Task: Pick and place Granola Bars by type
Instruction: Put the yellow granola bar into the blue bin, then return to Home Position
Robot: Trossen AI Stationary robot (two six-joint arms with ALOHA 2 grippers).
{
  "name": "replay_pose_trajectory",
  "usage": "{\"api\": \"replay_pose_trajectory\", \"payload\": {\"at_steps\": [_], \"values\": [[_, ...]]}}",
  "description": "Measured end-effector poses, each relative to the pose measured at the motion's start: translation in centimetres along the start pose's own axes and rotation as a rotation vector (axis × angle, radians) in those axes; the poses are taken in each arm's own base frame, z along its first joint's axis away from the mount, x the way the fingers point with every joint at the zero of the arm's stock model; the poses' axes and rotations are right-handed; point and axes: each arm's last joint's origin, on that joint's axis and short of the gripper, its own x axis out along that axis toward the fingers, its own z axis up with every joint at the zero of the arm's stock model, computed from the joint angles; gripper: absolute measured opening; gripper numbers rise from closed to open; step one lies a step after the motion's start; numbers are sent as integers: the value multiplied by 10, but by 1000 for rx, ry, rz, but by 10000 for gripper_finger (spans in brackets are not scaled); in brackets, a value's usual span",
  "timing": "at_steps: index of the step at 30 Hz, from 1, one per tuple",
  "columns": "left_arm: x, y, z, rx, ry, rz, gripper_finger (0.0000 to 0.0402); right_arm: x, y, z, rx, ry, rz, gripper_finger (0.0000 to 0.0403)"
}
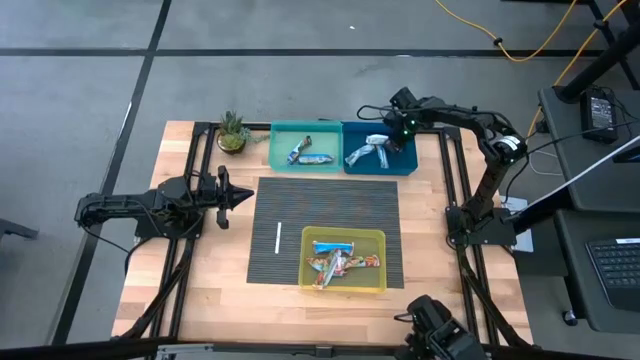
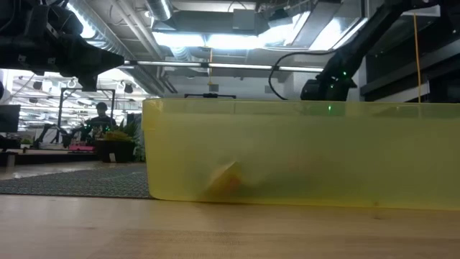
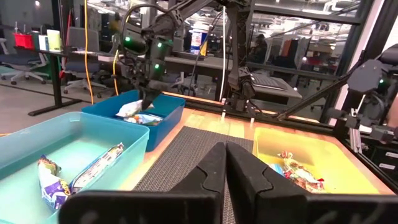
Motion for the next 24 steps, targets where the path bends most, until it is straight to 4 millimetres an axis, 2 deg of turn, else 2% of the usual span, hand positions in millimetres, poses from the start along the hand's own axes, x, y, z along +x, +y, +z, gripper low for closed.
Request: {"api": "replay_pose_trajectory", "payload": {"at_steps": [17, 20, 24], "values": [[0, 0, 0, 0, 0, 0, 4, 2, -1, 2, -3, -48, -14, 99], [0, 0, 0, 0, 0, 0, 7, -1, -1, 3, -15, -55, -16, 116], [0, 0, 0, 0, 0, 0, 8, -10, 0, 3, -20, -84, -24, 161]]}}
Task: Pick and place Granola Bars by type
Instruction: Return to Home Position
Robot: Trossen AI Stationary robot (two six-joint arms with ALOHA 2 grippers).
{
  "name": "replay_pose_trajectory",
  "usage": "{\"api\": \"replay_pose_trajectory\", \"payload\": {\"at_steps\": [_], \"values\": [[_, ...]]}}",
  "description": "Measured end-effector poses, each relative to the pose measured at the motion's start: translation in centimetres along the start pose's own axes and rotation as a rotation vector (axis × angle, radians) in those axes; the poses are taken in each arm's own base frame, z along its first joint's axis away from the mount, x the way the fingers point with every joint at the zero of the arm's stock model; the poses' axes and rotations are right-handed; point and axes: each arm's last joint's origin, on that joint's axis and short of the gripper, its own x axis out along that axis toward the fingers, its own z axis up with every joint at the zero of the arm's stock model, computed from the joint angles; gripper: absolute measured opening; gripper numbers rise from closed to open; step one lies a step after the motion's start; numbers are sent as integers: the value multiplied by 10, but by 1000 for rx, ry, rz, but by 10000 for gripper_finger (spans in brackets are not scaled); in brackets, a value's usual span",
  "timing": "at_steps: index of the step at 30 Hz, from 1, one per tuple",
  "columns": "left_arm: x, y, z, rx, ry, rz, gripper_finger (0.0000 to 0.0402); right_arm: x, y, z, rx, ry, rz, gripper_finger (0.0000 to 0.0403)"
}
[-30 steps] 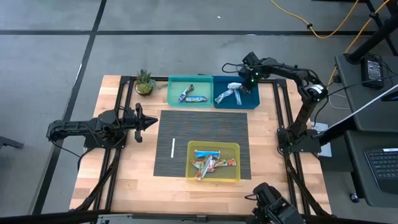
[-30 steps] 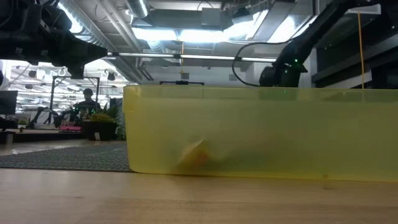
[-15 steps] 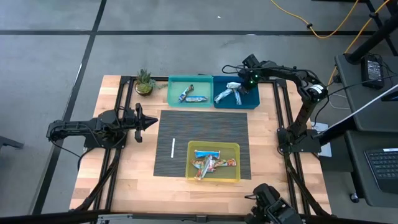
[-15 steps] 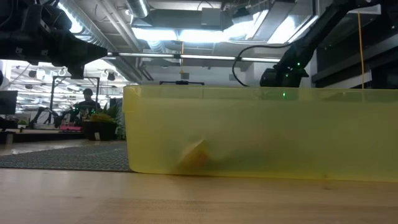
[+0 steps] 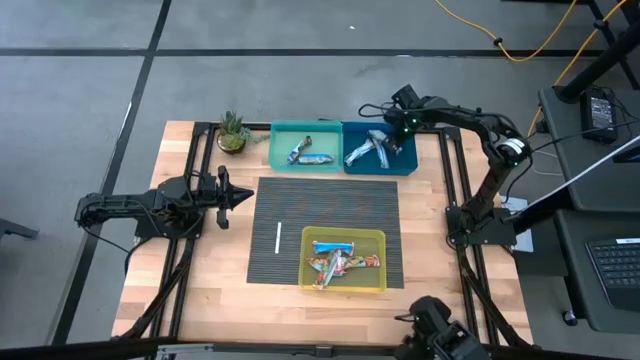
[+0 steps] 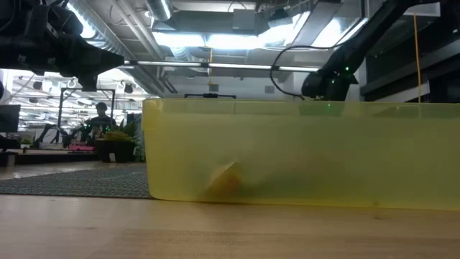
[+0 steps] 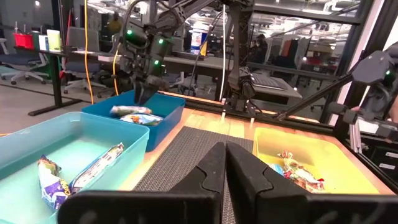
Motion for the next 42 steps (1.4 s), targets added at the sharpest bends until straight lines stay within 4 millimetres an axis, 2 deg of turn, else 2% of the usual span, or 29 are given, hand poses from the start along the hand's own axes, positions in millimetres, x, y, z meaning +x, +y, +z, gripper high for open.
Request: {"api": "replay_pose_trajectory", "payload": {"at_steps": [6, 11, 15, 19, 26, 30, 32, 35, 37, 42], "values": [[0, 0, 0, 0, 0, 0, 4, -26, 2, 2, 26, -68, -40, 229], [0, 0, 0, 0, 0, 0, 8, -61, 24, 6, -11, -192, 21, 232], [0, 0, 0, 0, 0, 0, 7, -100, 61, 6, -129, -329, 135, 209], [0, 0, 0, 0, 0, 0, 4, -145, 111, -4, -281, -479, 286, 175], [0, 0, 0, 0, 0, 0, 8, -223, 198, -46, -590, -787, 572, 96], [0, 0, 0, 0, 0, 0, 5, -251, 235, -69, -684, -949, 604, 38], [0, 0, 0, 0, 0, 0, 4, -255, 247, -79, -711, -969, 587, 11], [0, 0, 0, 0, 0, 0, 5, -248, 258, -91, -745, -933, 604, 10], [0, 0, 0, 0, 0, 0, 7, -230, 261, -101, -742, -898, 622, 7], [0, 0, 0, 0, 0, 0, 7, -166, 250, -129, -592, -931, 701, 6]]}}
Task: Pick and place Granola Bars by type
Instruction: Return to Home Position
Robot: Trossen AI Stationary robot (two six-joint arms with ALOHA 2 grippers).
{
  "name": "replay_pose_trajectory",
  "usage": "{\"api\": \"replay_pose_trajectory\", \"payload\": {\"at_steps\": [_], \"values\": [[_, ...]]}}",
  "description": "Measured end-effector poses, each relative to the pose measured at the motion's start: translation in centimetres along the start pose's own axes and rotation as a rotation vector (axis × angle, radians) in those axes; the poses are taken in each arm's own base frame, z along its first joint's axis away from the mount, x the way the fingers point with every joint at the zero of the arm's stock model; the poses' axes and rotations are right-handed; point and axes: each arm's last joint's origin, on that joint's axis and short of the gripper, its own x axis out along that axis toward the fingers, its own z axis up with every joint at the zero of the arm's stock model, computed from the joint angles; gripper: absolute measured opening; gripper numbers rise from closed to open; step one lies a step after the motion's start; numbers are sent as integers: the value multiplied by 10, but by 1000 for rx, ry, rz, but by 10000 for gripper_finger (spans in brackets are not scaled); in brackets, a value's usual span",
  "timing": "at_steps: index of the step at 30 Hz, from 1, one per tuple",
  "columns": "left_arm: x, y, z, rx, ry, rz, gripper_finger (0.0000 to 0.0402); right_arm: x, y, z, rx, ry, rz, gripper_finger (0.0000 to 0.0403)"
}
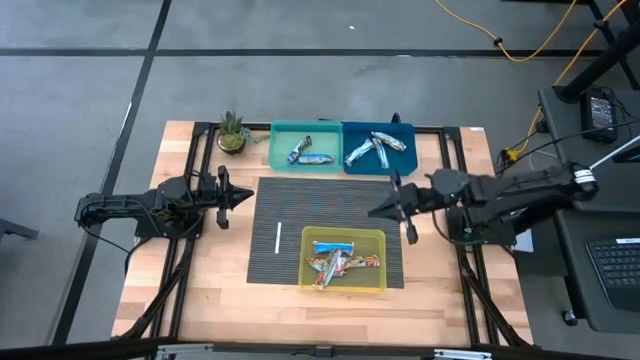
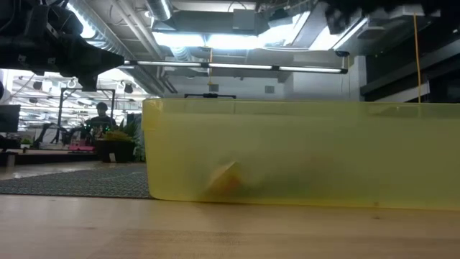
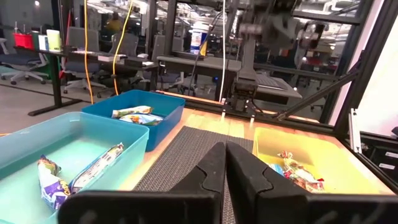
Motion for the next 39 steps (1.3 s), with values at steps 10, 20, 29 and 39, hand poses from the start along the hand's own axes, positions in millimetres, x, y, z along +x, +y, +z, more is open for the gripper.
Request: {"api": "replay_pose_trajectory", "payload": {"at_steps": [10, 20, 29, 39], "values": [[0, 0, 0, 0, 0, 0, 8, -51, -4, -82, 75, -409, -14, 4], [0, 0, 0, 0, 0, 1, 5, -81, -6, -117, 111, -472, -72, 4], [0, 0, 0, 0, 1, 0, 5, -91, -12, -136, 104, -329, -172, 4], [0, 0, 0, 0, -2, -7, 8, -88, -13, -144, 65, -240, -191, 3]]}}
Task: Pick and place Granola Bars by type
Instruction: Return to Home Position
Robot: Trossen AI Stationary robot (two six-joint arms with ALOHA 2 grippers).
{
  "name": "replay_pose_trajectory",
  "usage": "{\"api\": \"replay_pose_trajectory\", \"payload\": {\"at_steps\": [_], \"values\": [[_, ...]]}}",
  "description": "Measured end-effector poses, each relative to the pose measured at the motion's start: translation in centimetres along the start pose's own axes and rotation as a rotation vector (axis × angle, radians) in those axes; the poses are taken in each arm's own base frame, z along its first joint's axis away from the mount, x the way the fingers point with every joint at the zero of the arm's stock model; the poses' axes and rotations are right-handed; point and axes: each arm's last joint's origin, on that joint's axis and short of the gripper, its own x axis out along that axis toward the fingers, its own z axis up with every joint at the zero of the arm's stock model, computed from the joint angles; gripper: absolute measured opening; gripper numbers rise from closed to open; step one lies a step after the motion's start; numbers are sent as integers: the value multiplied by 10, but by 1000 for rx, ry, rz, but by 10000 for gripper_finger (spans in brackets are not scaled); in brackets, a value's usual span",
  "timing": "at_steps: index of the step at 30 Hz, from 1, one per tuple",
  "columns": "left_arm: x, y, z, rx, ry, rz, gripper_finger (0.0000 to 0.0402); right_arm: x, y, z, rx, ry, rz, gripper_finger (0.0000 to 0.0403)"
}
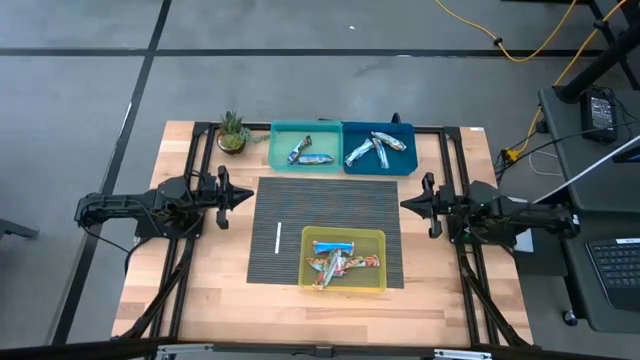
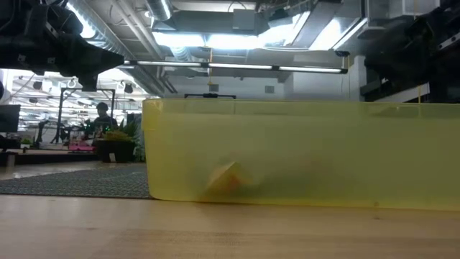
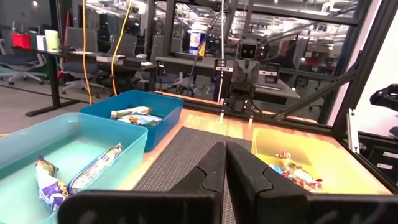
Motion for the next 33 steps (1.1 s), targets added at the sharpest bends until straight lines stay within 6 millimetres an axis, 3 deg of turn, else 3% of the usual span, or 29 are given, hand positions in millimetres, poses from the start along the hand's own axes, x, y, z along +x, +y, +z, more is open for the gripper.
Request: {"api": "replay_pose_trajectory", "payload": {"at_steps": [11, 33], "values": [[0, 0, 0, 0, 1, -1, 8, 0, 0, 0, -12, -1, 1, 26], [0, 0, 0, 0, 1, -1, 4, 0, 0, 0, -12, -1, 1, 19]]}}
